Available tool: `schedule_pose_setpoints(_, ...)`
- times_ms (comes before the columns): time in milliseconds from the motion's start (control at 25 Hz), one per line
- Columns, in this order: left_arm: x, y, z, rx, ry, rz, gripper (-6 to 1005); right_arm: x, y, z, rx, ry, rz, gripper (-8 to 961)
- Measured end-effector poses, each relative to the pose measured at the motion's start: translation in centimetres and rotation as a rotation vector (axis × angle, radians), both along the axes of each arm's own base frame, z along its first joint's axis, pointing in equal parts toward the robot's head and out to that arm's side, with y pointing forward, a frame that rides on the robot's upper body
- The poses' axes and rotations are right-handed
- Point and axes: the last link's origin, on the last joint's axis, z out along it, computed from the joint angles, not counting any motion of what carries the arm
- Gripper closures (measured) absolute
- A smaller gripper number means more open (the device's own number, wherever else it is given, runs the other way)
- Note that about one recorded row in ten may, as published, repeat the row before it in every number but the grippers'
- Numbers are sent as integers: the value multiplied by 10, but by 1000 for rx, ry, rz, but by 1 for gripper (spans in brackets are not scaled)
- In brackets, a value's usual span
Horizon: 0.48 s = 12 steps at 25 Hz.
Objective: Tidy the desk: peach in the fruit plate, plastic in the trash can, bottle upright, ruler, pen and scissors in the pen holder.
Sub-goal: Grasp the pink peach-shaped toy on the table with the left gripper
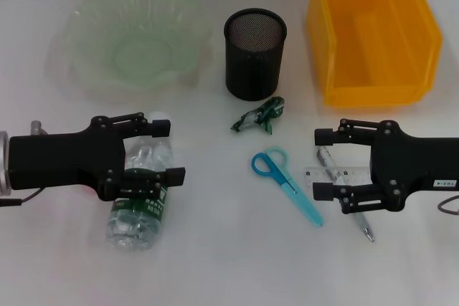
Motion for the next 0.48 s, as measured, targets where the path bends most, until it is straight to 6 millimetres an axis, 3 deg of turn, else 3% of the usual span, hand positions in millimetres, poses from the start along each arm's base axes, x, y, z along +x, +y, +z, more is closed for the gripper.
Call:
schedule_pose_setpoints(400, 0, 0, 1, 0, -3, -2, 136, 1, -1, 0, 3, 1, -4, 119)
schedule_pose_setpoints(480, -9, 1, 10, 59, 11, 31, 136, 1, 0, 1, 6, 2, -5, 119)
